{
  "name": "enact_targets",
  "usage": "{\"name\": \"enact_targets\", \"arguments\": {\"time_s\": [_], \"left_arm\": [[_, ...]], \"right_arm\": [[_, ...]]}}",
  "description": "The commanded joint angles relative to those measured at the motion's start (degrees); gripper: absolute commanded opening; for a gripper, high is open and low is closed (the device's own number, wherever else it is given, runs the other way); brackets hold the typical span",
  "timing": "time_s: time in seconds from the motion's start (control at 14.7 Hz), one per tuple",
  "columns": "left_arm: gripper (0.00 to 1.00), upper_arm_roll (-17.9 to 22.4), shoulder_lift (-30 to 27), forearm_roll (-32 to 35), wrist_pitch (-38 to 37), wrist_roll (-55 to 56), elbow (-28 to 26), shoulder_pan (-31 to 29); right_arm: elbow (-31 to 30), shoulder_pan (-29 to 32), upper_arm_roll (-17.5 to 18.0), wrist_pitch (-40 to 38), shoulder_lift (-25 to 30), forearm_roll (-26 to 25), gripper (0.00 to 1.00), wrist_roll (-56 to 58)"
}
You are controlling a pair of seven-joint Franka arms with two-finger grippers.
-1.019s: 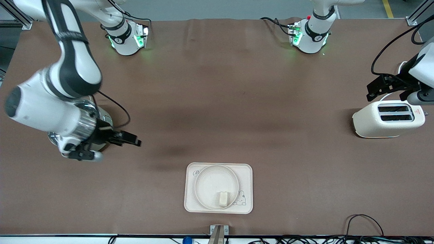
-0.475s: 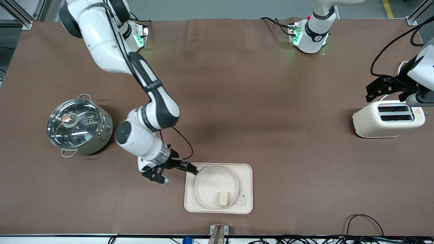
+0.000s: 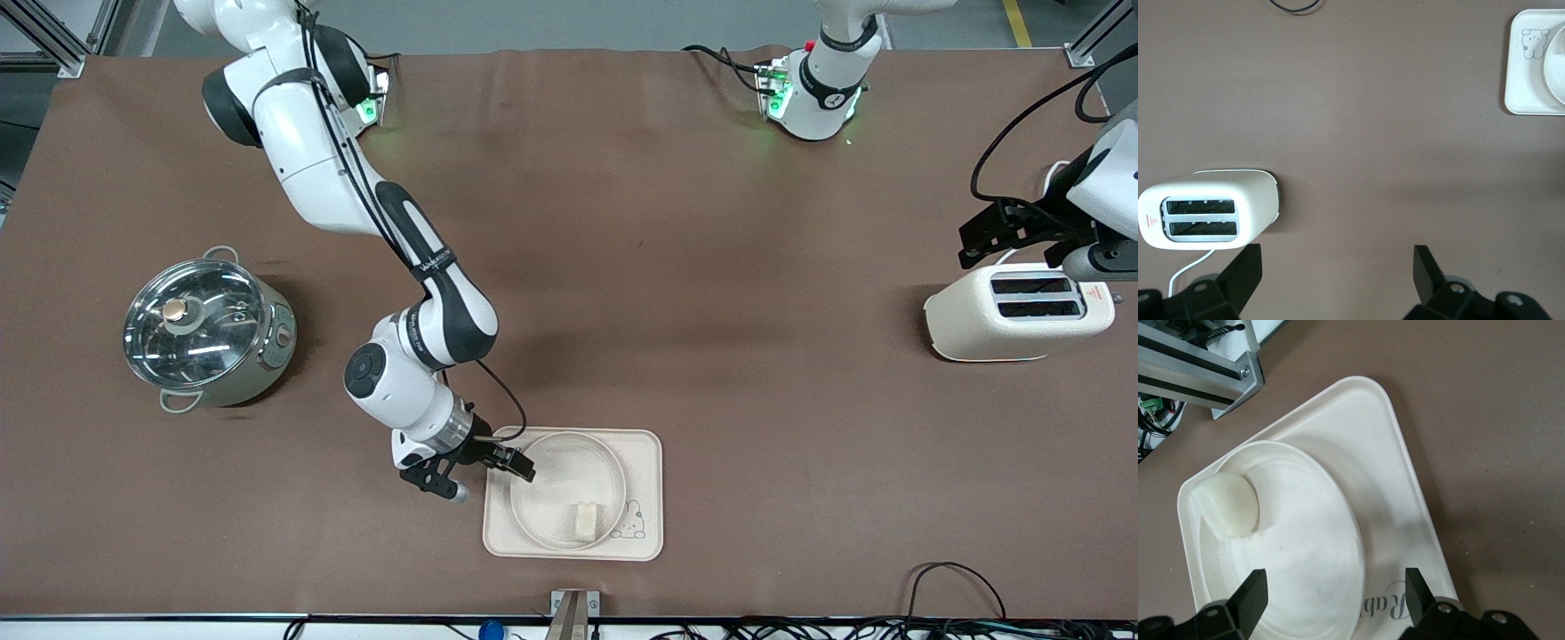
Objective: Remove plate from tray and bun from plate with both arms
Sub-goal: 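Grasp the rim of the white plate with the right gripper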
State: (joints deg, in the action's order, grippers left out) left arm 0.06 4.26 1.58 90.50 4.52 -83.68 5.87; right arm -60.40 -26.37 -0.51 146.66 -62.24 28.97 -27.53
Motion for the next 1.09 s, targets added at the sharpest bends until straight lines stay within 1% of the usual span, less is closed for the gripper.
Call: {"name": "enact_targets", "arguments": {"time_s": [0.0,0.07,0.2,0.34,0.41,0.48,0.61,0.68,0.75,0.81,0.88,1.02], "left_arm": [[1.0,0.2,0.4,0.1,-1.0,-0.7,1.2,0.1],[1.0,0.2,0.4,0.1,-1.0,-0.8,1.1,0.1],[1.0,0.2,0.4,0.1,-1.0,-0.8,1.1,0.1],[1.0,0.2,0.4,0.0,-1.0,-0.8,1.2,0.0],[1.0,0.2,0.4,0.0,-1.0,-0.8,1.2,0.0],[1.0,0.3,0.4,-0.1,-1.0,-0.8,1.1,0.1],[1.0,0.2,0.4,-0.1,-1.0,-0.8,1.2,0.1],[1.0,0.2,0.4,-0.1,-1.0,-0.8,1.1,0.1],[1.0,0.2,0.4,-0.2,-1.0,-0.8,1.2,0.1],[1.0,0.3,0.4,-0.2,-1.0,-0.8,1.2,0.1],[1.0,0.3,0.4,-0.2,-1.0,-0.8,1.2,0.0],[1.0,0.2,0.4,-0.2,-1.0,-0.8,1.2,0.0]], "right_arm": [[2.1,-0.3,-0.5,0.5,-2.2,0.0,0.68,0.5],[2.1,-0.3,-0.4,1.9,-2.8,-0.5,0.61,1.8],[2.1,-0.3,-0.4,2.8,-4.2,-0.6,0.52,4.7],[2.1,-0.3,-0.4,3.6,-4.5,-0.6,0.4,5.0],[2.1,-0.3,-0.4,3.6,-4.5,-0.6,0.37,5.0],[2.2,-0.3,-0.4,3.6,-4.5,-0.6,0.37,5.1],[2.2,-0.3,-0.4,3.6,-4.5,-0.6,0.31,5.7],[2.3,-0.3,-0.4,3.6,-4.5,-0.6,0.24,6.2],[2.3,-0.3,-0.4,3.7,-4.5,-0.6,0.14,6.1],[2.3,-0.3,-0.4,3.9,-4.5,-0.6,0.06,6.0],[2.3,-0.4,-0.3,4.9,-4.5,-0.6,0.03,6.1],[2.3,-1.0,-0.3,5.7,-4.5,-0.6,0.01,6.2]]}}
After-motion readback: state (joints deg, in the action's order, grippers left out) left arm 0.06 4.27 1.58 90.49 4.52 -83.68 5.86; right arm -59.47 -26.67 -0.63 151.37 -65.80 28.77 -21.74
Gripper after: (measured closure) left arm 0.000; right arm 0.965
